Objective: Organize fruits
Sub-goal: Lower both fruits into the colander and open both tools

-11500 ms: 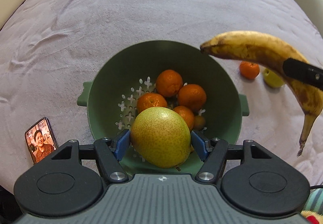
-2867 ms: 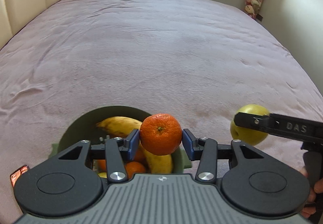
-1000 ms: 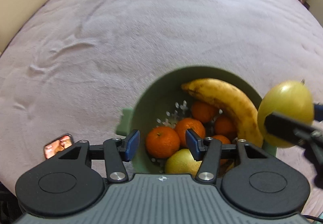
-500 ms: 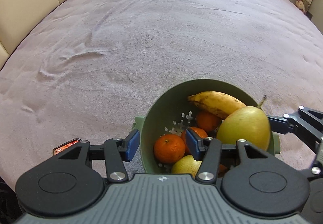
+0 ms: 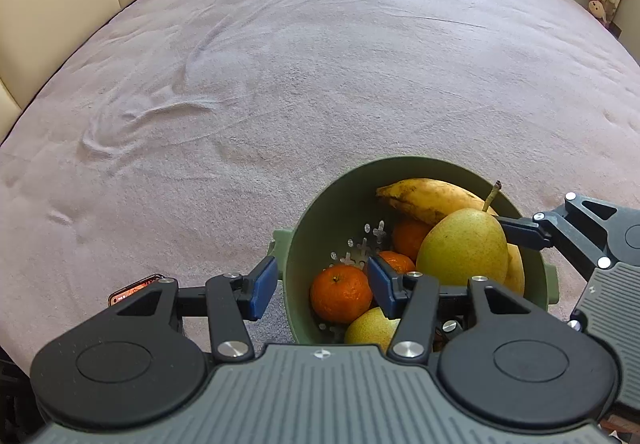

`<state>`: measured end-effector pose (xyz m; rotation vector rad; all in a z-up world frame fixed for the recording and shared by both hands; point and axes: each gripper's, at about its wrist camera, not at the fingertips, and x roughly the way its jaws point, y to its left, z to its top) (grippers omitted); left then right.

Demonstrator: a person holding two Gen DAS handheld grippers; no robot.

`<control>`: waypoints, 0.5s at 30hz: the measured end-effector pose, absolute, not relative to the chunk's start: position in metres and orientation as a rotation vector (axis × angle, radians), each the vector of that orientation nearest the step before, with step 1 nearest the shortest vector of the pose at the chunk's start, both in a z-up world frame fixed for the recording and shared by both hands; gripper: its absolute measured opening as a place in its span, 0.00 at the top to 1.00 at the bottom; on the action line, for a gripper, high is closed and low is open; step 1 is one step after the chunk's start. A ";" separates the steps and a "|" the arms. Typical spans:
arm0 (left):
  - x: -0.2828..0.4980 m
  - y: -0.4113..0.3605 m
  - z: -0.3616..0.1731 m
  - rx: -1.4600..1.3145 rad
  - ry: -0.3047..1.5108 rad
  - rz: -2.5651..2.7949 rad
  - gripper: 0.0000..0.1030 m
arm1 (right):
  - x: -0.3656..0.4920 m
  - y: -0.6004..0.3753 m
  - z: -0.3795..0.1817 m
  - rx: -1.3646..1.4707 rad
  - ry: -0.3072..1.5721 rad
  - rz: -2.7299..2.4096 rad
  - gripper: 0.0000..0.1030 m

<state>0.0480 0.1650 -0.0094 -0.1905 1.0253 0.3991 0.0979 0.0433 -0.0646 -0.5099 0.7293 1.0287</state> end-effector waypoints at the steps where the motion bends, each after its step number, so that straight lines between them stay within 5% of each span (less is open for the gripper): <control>1: 0.048 0.165 -0.009 -0.190 1.025 0.399 0.40 | 0.096 0.045 -0.065 -0.536 0.719 1.029 0.38; 15: 0.046 0.165 -0.006 -0.187 1.020 0.406 0.40 | 0.088 0.043 -0.062 -0.582 0.692 1.017 0.36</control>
